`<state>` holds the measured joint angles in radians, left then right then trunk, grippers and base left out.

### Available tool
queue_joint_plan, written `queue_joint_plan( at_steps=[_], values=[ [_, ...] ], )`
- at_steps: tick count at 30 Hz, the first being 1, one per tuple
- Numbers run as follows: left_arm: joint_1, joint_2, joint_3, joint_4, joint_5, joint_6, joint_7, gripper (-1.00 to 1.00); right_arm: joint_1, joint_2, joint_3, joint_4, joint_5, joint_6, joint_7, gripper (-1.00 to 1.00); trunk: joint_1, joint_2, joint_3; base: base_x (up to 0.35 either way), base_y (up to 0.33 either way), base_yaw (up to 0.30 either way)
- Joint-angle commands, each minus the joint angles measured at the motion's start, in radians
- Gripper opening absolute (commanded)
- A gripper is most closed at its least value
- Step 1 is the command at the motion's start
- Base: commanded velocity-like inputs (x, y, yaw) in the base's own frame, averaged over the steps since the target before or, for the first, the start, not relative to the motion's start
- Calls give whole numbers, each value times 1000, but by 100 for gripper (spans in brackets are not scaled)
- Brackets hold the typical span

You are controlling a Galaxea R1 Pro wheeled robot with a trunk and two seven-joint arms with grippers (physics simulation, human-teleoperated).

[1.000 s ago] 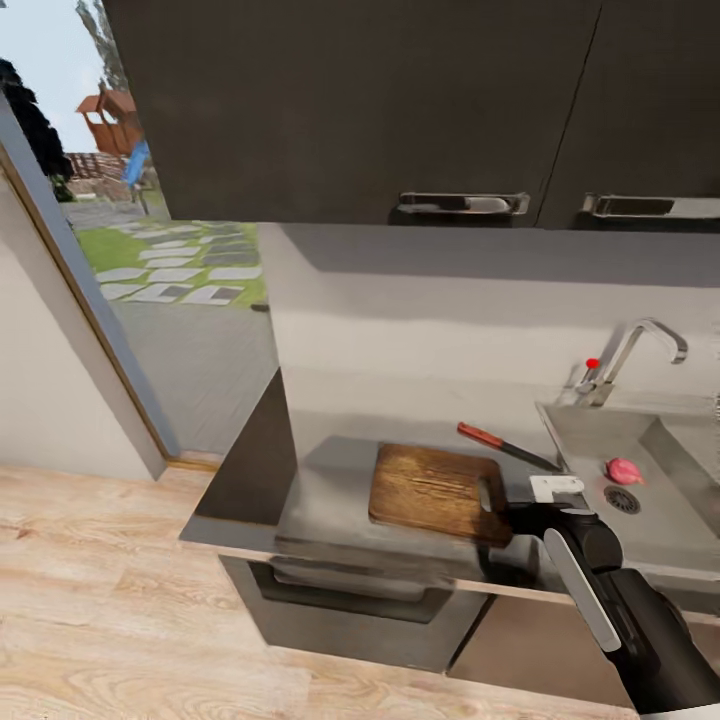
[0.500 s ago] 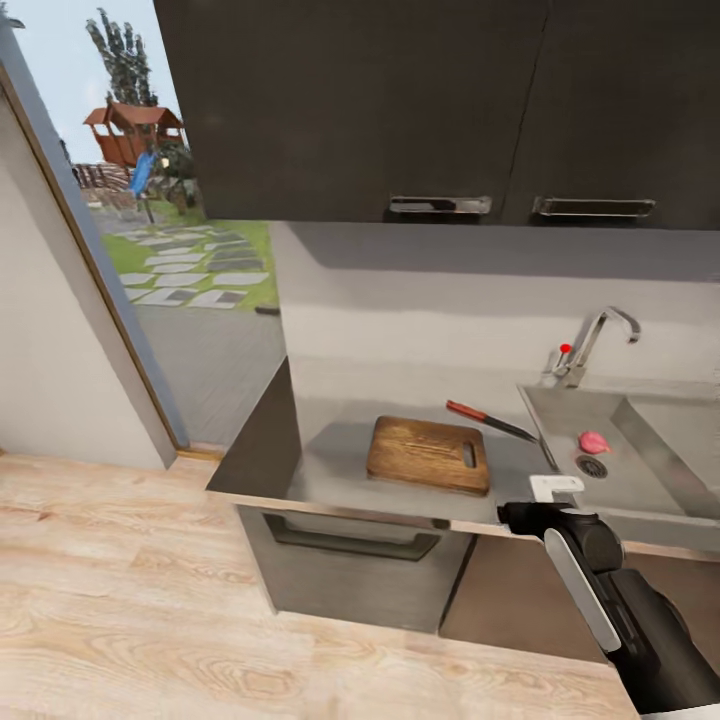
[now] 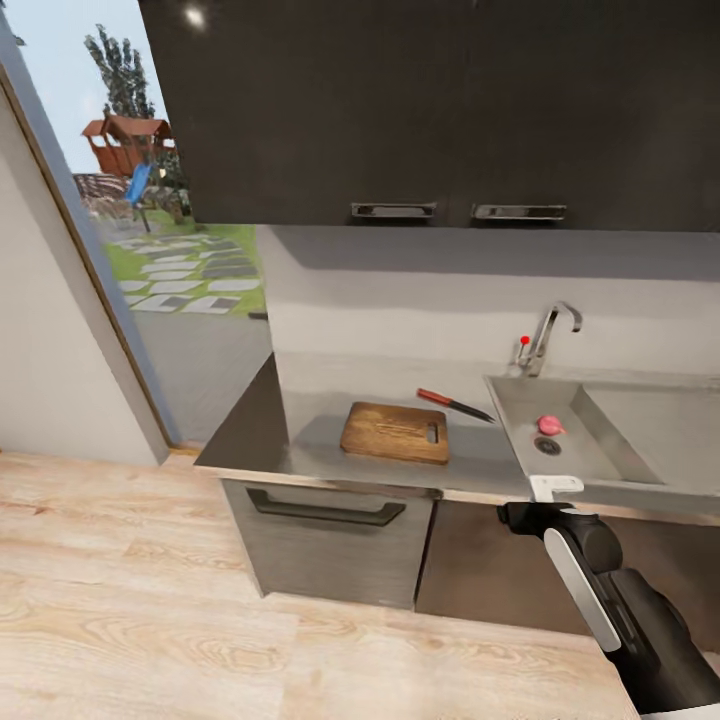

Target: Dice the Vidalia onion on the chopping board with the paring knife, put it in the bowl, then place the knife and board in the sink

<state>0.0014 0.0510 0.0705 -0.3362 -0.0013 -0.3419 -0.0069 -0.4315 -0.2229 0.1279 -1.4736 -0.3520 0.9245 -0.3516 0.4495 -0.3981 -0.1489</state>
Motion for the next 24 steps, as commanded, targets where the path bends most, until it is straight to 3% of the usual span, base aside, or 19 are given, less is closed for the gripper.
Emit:
queue_joint_plan(
  at_steps=[1,24],
  values=[
    [0,0,3,-1,0,-2,-1,100,-1,-1,2,-1,-11,2,-10,100,1,-2,0,-37,-307,-104],
    [0,0,3,-1,2,0,-1,100,-1,0,4,0,-11,2,-10,100,1,-2,36,-4,-317,-118]
  ],
)
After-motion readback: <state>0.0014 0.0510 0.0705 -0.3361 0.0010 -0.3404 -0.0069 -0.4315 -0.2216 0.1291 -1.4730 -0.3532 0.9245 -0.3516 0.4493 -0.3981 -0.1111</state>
